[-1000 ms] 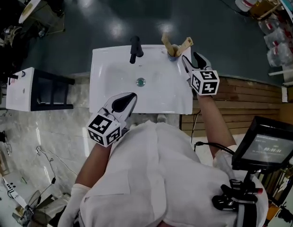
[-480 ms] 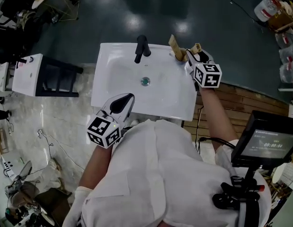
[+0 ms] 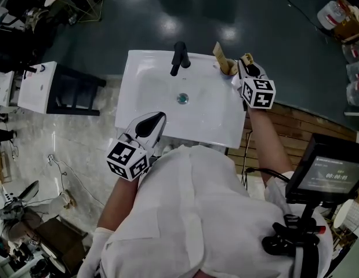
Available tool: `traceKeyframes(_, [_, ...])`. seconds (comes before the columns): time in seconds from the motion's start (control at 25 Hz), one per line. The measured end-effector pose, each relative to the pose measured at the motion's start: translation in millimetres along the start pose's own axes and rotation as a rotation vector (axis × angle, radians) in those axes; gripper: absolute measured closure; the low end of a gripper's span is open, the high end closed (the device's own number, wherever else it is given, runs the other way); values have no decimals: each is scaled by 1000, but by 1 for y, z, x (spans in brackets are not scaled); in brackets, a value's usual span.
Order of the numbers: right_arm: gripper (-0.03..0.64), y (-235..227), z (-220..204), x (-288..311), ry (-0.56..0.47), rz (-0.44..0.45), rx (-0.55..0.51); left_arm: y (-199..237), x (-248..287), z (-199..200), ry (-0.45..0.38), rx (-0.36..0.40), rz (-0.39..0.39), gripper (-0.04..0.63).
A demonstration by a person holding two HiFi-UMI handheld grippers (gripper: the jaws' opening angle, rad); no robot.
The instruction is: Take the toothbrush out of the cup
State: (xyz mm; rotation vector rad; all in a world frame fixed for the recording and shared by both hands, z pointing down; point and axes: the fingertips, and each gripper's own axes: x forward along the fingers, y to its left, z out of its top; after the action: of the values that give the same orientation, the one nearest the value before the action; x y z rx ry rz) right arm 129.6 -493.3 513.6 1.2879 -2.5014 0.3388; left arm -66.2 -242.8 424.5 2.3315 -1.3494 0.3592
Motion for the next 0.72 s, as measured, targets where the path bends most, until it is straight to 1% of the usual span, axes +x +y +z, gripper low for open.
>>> traceKeyframes(0.32, [571, 4, 27, -19, -40, -22, -33, 6, -12, -3, -14, 2, -26, 589])
traceKeyframes(0.56, [572, 37, 58, -53, -84, -61, -74, 12, -40, -9, -32, 13, -87, 589])
traceKeyframes(0.72, [572, 38, 76, -68, -115, -73, -92, 11, -33, -9, -39, 17, -121, 589])
